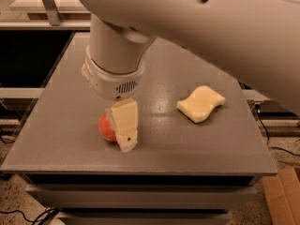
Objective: Move apple near rxbar chocolate
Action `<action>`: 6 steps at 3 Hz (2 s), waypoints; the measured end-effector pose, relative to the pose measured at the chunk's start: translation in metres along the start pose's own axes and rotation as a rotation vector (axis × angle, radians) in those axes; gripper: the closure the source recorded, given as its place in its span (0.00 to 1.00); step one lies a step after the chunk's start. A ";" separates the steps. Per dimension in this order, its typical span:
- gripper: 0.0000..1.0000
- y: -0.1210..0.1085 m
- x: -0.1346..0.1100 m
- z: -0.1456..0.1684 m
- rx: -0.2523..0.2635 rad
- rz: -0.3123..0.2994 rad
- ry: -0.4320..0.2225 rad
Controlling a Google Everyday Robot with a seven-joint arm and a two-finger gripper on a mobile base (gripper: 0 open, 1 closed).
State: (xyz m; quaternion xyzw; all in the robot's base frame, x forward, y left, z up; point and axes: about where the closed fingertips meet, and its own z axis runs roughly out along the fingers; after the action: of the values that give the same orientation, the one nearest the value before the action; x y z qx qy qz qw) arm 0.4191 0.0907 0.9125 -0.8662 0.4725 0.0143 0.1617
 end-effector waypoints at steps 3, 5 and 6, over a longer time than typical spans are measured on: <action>0.00 0.007 0.022 0.031 -0.006 0.081 -0.096; 0.00 0.008 0.036 0.046 -0.044 0.187 -0.122; 0.00 0.011 0.040 0.050 -0.053 0.229 -0.138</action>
Offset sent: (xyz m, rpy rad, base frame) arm 0.0118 -0.0088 -0.0464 0.1130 0.0977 -0.0061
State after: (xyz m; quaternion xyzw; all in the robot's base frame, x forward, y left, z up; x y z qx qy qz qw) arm 0.4387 0.0677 0.8553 -0.8077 0.5555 0.1045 0.1680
